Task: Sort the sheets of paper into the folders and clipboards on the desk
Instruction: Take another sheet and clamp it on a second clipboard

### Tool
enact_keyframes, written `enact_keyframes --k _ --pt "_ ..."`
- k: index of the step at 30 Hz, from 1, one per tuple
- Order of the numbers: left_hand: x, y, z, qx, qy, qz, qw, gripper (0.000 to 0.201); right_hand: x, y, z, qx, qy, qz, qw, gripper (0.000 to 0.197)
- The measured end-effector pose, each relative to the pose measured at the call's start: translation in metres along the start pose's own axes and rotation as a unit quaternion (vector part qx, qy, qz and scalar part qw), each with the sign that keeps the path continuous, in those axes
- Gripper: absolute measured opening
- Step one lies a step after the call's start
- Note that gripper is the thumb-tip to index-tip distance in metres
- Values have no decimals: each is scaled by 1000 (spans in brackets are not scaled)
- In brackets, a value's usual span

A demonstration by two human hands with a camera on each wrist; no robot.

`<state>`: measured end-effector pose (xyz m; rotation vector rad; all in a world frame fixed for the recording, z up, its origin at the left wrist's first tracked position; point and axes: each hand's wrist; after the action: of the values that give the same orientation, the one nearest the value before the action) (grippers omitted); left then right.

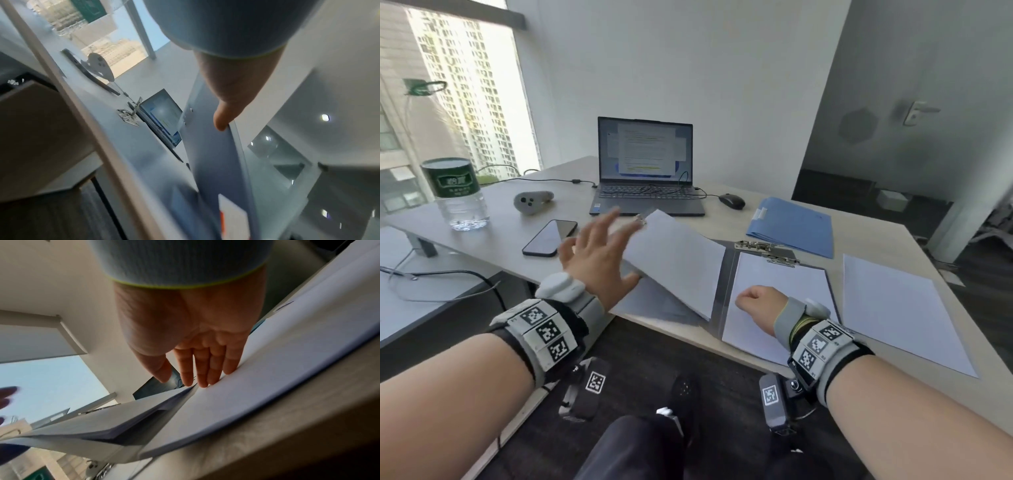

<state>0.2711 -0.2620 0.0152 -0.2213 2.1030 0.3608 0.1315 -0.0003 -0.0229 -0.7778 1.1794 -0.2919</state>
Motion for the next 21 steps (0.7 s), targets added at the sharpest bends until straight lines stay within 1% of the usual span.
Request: enact_keyframes --k 2,3,4,5,6,7,8,9,10,12,13,15,18,20,21 --pt "-7 9 -8 -78 47 94 991 111 -4 3 1 -6 -11 -29 1000 26" --pt "-9 15 -13 -110 55 157 980 117 -9 4 3 1 -20 -66 998 29" --pt "-8 18 -18 -138 52 238 960 118 -13 3 4 13 -30 -125 992 31" --pt "-7 23 -24 -166 37 329 929 117 -18 3 5 30 -39 -187 981 32" --pt "-5 29 -29 -195 14 414 889 113 -23 3 8 47 -45 -239 969 35" --pt "-4 37 -33 -220 -11 476 851 109 -29 1 13 61 -49 -273 959 39" --pt "-2 48 -37 -236 -38 514 824 103 -36 1 18 69 -49 -293 952 43" --pt "-2 61 -40 -241 -67 537 806 96 -44 3 23 72 -46 -305 949 48" --pt "1 76 -43 -234 -98 552 794 86 -54 7 27 74 -38 -320 944 52" --pt "3 103 -44 -208 -155 569 780 70 -71 14 33 75 -20 -354 932 60" --pt "7 114 -44 -196 -185 570 776 68 -80 18 36 75 -10 -373 925 64" --pt "16 136 -43 -174 -230 560 776 74 -99 28 43 76 11 -413 908 73" --pt "38 166 -44 -146 -276 527 790 95 -122 47 53 84 37 -452 887 82" --pt "52 190 -46 -127 -297 510 798 94 -137 64 57 78 47 -474 876 82" --pt "58 199 -46 -118 -290 504 805 90 -141 68 58 70 48 -488 869 80"
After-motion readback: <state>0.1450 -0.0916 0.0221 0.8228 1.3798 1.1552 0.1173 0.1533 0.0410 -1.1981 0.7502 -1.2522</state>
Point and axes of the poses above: each hand's wrist, its own z-axis away from the middle knuckle, its own x-axis out of the palm, y = z × x, and after that the axes turned 1 degree about -x, right-handed
